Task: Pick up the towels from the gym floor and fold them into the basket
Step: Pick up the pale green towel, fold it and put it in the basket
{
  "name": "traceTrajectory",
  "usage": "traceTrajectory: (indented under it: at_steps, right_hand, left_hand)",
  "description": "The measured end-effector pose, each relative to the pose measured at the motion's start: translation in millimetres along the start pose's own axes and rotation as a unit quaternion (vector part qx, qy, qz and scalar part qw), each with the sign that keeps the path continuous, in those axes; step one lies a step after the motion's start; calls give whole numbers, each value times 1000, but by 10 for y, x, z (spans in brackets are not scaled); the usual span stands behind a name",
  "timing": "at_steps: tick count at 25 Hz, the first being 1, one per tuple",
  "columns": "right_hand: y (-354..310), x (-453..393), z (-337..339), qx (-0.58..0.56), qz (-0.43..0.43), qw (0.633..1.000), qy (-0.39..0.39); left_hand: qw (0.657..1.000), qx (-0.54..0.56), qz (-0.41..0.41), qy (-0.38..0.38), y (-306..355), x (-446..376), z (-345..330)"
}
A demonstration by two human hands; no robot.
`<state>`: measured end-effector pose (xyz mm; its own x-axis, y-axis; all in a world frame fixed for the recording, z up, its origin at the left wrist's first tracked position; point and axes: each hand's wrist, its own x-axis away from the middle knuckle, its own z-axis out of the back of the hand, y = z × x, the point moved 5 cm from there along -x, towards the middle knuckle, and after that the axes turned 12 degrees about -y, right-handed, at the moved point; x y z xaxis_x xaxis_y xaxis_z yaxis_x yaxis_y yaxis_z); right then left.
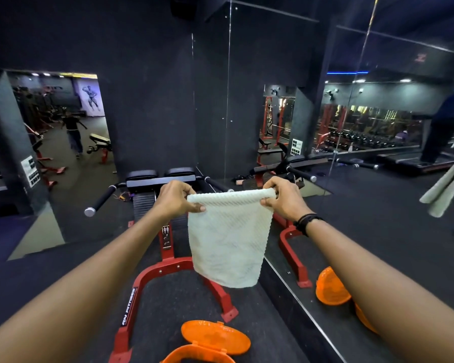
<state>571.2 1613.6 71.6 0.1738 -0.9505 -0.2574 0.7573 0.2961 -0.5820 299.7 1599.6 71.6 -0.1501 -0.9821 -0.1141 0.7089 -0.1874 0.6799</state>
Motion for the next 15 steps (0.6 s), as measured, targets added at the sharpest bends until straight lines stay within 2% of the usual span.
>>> traceTrajectory:
  at_steps: [5,7,9,12,13,15]
  right_hand:
    - [83,5,-2,-35,-4,999,23]
    - [124,4,-45,-152,-21,988,-1]
    - [133,-4,-82,-208,-23,977,-43]
    - [115,4,-78,-61,-7,997,-42]
    - [105,25,-104,-34,-7,998,-45]
    - [100,53,-171,5,-11,995,-100]
  left_hand:
    - [999,35,-3,-34,-93,-30,-32]
    - [998,51,3,-37,-130,-35,-61]
    - [998,57,2,-31,-154,-40,-59]
    - [999,34,-10,-37,-202,-47,-35]
    - [998,16,-9,-55,-220,-38,-57]
    - [991,0,7,-134,-236,6,-140]
